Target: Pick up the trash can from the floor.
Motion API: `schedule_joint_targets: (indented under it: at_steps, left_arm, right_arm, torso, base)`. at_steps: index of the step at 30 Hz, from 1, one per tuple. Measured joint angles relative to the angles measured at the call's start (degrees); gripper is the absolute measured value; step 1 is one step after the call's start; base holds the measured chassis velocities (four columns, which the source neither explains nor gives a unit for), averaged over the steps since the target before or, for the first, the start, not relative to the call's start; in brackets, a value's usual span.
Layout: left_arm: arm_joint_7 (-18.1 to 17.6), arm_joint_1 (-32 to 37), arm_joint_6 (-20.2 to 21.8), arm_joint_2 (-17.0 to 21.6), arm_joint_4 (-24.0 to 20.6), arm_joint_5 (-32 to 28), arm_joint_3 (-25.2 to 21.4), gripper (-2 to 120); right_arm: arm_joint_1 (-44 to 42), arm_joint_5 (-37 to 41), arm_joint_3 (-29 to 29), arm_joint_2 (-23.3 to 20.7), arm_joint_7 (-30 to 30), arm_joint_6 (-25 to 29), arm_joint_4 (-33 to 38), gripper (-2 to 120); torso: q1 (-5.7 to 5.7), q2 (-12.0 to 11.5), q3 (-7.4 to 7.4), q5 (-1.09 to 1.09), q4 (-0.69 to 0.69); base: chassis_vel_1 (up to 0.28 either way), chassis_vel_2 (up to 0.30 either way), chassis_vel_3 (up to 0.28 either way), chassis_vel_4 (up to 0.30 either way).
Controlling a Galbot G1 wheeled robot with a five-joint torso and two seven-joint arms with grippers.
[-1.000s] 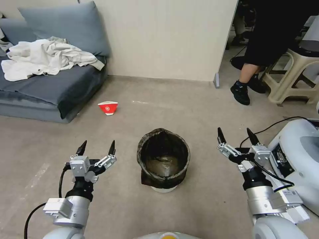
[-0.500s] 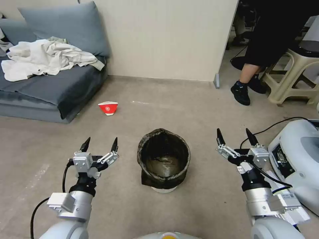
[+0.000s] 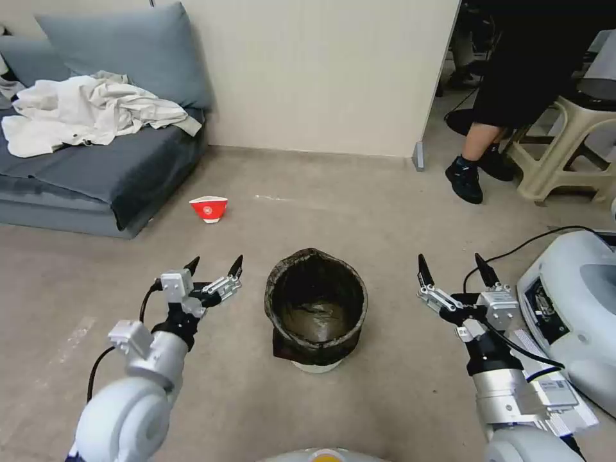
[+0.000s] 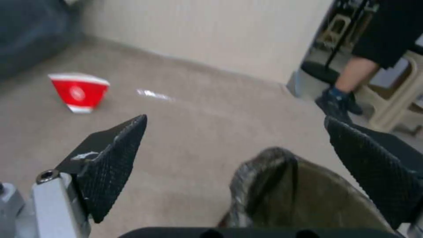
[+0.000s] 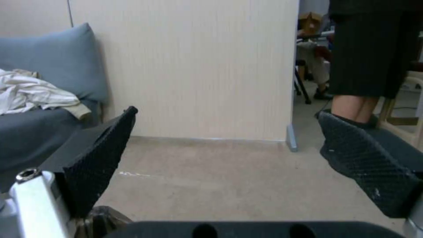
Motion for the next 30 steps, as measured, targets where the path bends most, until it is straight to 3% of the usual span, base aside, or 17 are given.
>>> schedule_joint_targets:
  at_steps: [15, 25, 30]
  left_arm:
    - [-8.18, -11.17, 11.27, 3.35, 5.73, -13.12, 10.16, 100]
    - [-11.43, -18.25, 19.66, 4.01, 9.88, -13.39, 13.22, 100]
    - [-12.99, -20.41, 21.31, 4.8, 11.96, -12.92, 14.63, 100]
  right_arm:
    - [-0.79, -0.48, 0.98, 0.73, 0.92, -0.24, 0.86, 100]
    - [-0.55, -0.43, 1.54, 0.62, 1.59, -0.42, 0.79, 100]
    - [-0.3, -0.37, 1.54, 0.59, 1.64, -0.49, 0.6, 100]
  torso:
    - [0.0, 0.0, 0.0, 0.01, -0.01]
    - [0.0, 0.0, 0.0, 0.01, -0.01]
    - [0.0, 0.0, 0.0, 0.01, -0.01]
  base:
    - [0.0, 0.0, 0.0, 0.0]
    - [0.0, 0.0, 0.0, 0.0]
    - [0.0, 0.0, 0.0, 0.0]
